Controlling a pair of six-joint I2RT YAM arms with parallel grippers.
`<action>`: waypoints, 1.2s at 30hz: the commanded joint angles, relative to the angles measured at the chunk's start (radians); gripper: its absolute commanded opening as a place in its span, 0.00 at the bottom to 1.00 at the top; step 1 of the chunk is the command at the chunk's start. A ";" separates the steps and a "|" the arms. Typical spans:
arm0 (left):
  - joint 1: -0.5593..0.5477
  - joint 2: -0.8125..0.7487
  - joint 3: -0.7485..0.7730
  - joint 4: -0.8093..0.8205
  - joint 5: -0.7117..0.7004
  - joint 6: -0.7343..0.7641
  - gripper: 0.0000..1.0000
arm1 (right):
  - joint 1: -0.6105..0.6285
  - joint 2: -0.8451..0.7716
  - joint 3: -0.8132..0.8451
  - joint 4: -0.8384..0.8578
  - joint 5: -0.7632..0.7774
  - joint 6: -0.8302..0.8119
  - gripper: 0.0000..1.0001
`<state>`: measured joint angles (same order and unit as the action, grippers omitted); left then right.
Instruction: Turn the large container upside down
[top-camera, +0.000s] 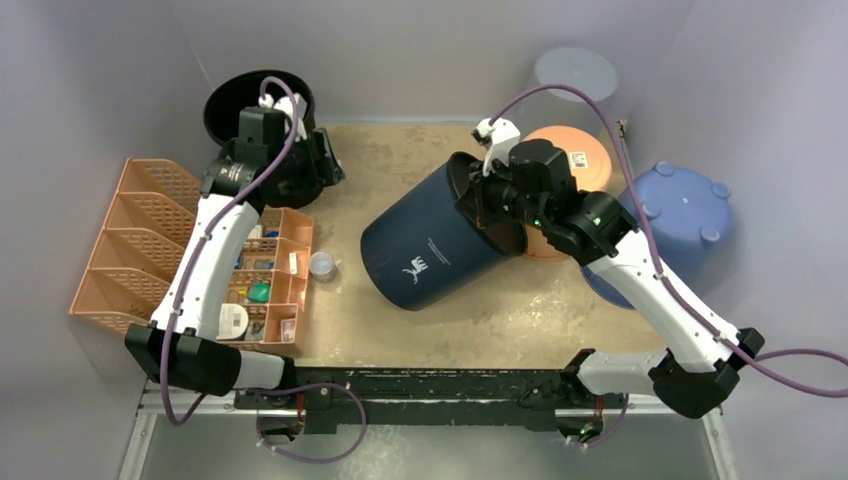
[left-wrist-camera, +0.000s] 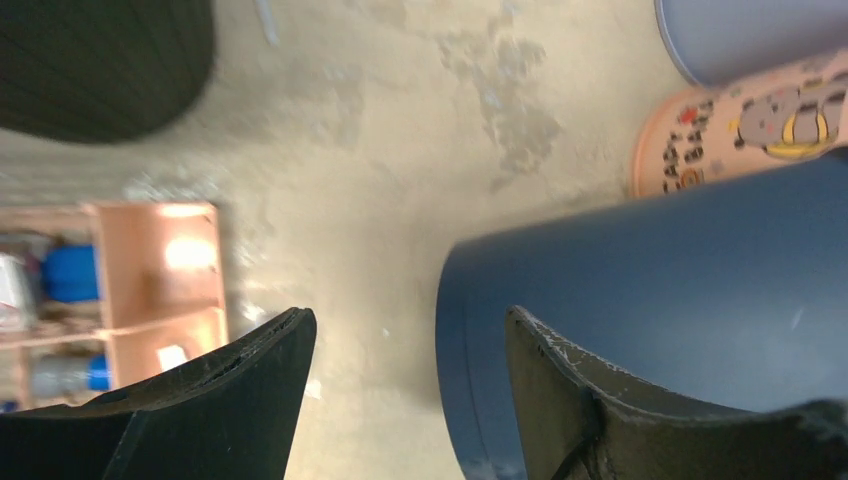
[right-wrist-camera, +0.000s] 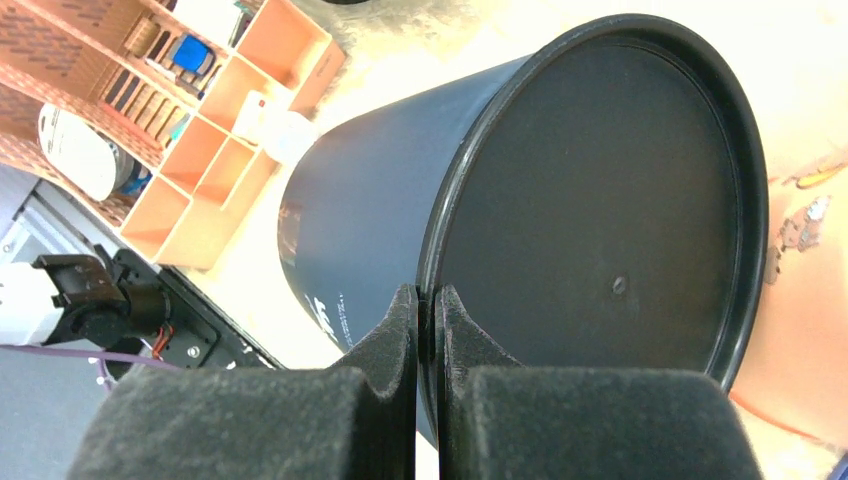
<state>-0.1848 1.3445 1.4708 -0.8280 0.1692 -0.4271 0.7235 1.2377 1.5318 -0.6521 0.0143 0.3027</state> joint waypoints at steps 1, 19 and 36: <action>-0.002 0.050 0.158 -0.047 -0.171 0.093 0.69 | 0.120 0.026 0.067 0.074 0.126 -0.078 0.00; 0.033 0.240 0.415 0.192 -0.491 0.166 0.90 | 0.433 0.265 0.113 0.132 0.100 -0.055 0.00; 0.031 0.503 0.548 0.242 -0.502 0.296 0.82 | 0.422 0.182 0.211 0.158 0.366 0.026 1.00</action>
<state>-0.1574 1.8114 1.9457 -0.5632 -0.3035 -0.1970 1.1641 1.5265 1.6737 -0.5373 0.1665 0.2771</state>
